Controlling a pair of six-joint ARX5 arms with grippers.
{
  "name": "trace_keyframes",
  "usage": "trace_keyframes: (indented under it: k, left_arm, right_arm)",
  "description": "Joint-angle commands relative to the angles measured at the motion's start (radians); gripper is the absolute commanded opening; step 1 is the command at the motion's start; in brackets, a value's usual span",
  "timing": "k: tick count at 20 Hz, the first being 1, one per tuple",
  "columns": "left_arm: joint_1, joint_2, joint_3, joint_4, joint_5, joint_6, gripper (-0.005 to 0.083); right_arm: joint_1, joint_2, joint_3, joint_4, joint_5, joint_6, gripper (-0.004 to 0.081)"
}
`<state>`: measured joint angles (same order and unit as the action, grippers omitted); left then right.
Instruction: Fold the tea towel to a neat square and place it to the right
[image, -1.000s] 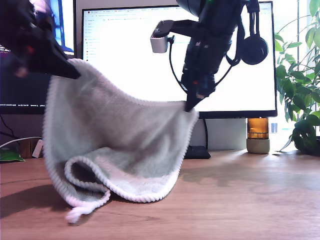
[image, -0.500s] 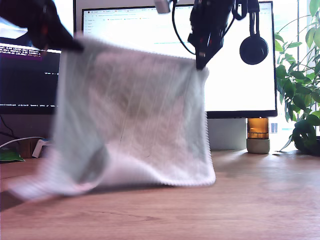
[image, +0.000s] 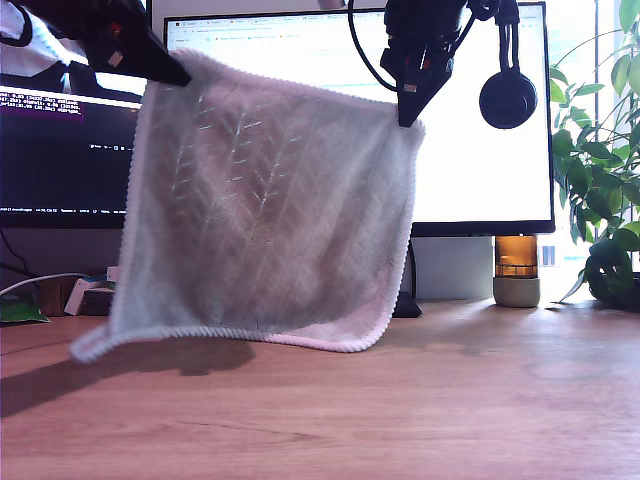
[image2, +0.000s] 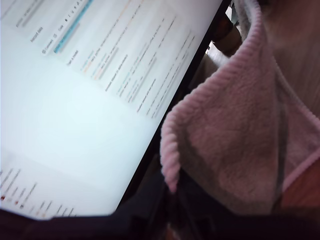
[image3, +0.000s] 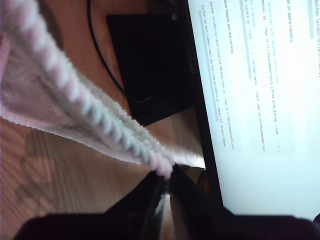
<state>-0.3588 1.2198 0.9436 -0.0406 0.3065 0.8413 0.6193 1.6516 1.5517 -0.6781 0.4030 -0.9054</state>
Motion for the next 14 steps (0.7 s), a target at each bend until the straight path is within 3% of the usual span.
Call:
trace_keyframes:
  k: [1,3,6,14]
  left_arm:
    - [0.010,0.020,-0.014,0.015,0.028,-0.005,-0.0024]
    - [0.012,0.026,-0.014,0.002,0.058,-0.005,-0.0024]
    - [0.012,0.000,-0.010,-0.024,0.088,-0.005,-0.0024]
    - [0.011,-0.097,0.072,-0.331,0.129,-0.003,-0.0024]
  right_arm:
    - [-0.011,0.001,0.001,0.023,-0.004,-0.005,-0.0013]
    - [-0.011,0.001,0.002,0.016,-0.003,-0.027,-0.0013]
    - [-0.011,0.001,0.019,-0.102,-0.002,-0.023,-0.0013]
    - [0.016,-0.002,0.167,-0.397,-0.041,0.108,-0.0013]
